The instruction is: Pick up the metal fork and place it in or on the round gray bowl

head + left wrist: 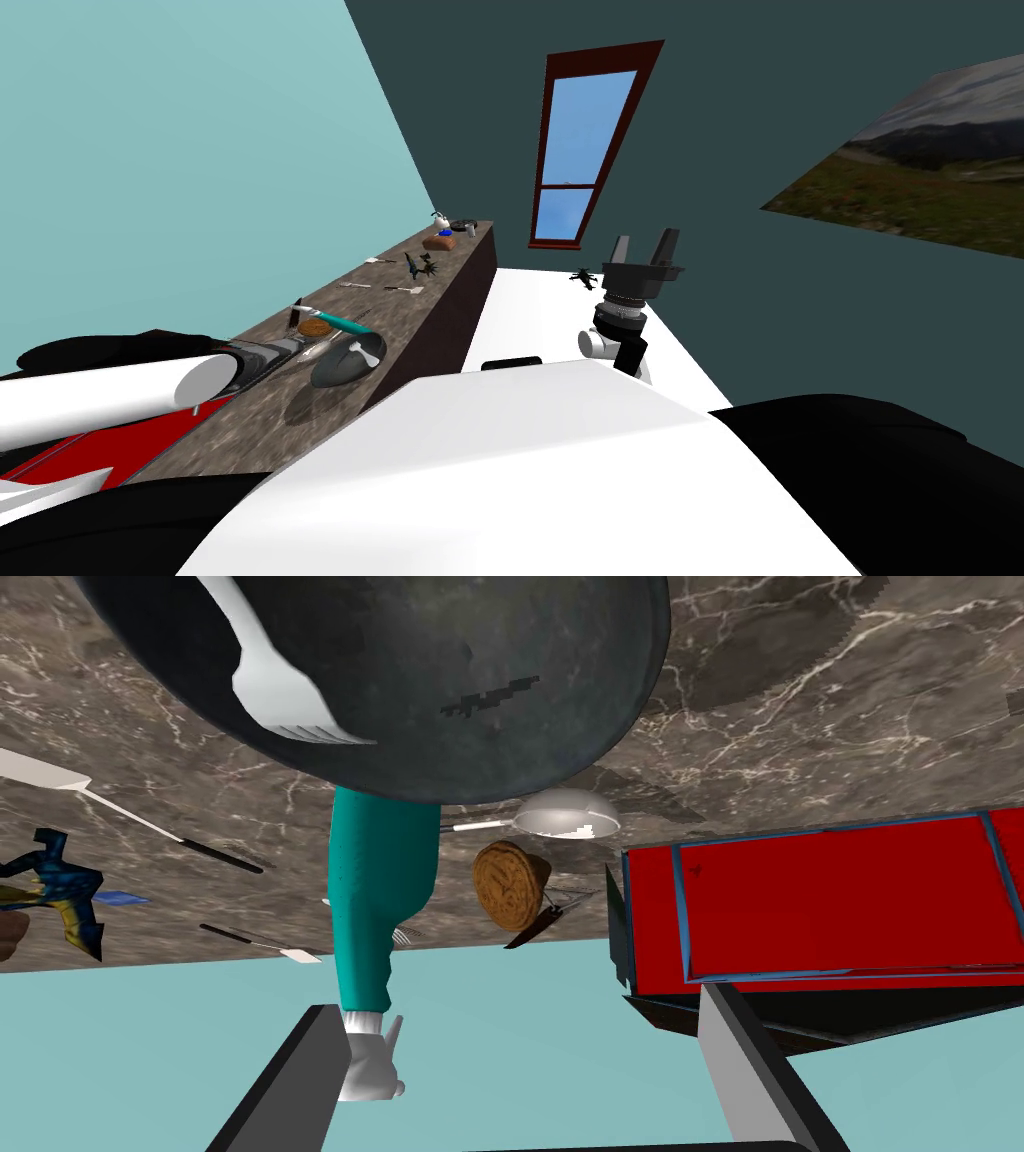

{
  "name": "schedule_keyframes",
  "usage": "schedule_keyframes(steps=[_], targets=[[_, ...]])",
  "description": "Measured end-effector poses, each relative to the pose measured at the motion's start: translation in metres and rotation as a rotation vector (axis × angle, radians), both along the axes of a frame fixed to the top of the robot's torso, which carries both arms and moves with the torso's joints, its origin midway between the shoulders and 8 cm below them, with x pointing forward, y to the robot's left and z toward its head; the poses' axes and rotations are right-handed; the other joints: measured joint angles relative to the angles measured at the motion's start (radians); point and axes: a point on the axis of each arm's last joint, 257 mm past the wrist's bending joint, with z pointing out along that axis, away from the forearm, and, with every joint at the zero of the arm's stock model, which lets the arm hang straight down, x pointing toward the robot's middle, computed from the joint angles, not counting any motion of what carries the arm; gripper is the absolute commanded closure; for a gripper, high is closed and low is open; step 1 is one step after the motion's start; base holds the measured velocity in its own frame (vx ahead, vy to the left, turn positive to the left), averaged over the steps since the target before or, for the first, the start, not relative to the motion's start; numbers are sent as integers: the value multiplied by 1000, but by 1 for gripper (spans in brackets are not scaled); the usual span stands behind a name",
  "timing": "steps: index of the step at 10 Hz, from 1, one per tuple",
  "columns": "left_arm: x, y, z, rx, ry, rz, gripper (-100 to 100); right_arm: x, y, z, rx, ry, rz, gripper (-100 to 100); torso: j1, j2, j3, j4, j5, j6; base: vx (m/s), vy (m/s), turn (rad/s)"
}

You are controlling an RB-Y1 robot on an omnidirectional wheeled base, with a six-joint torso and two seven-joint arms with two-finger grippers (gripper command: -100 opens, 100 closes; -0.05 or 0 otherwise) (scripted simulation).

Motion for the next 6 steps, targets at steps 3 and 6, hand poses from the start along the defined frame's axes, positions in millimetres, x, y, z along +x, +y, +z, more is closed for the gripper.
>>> schedule_keyframes(steps=[3,6], targets=[[0,0,0,-1,1,1,0,0,0,0,0,0,0,0,-1,0,0,0,0,0,0,0,0],[0,0,0,-1,1,1,0,0,0,0,0,0,0,0,-1,0,0,0,0,0,0,0,0]])
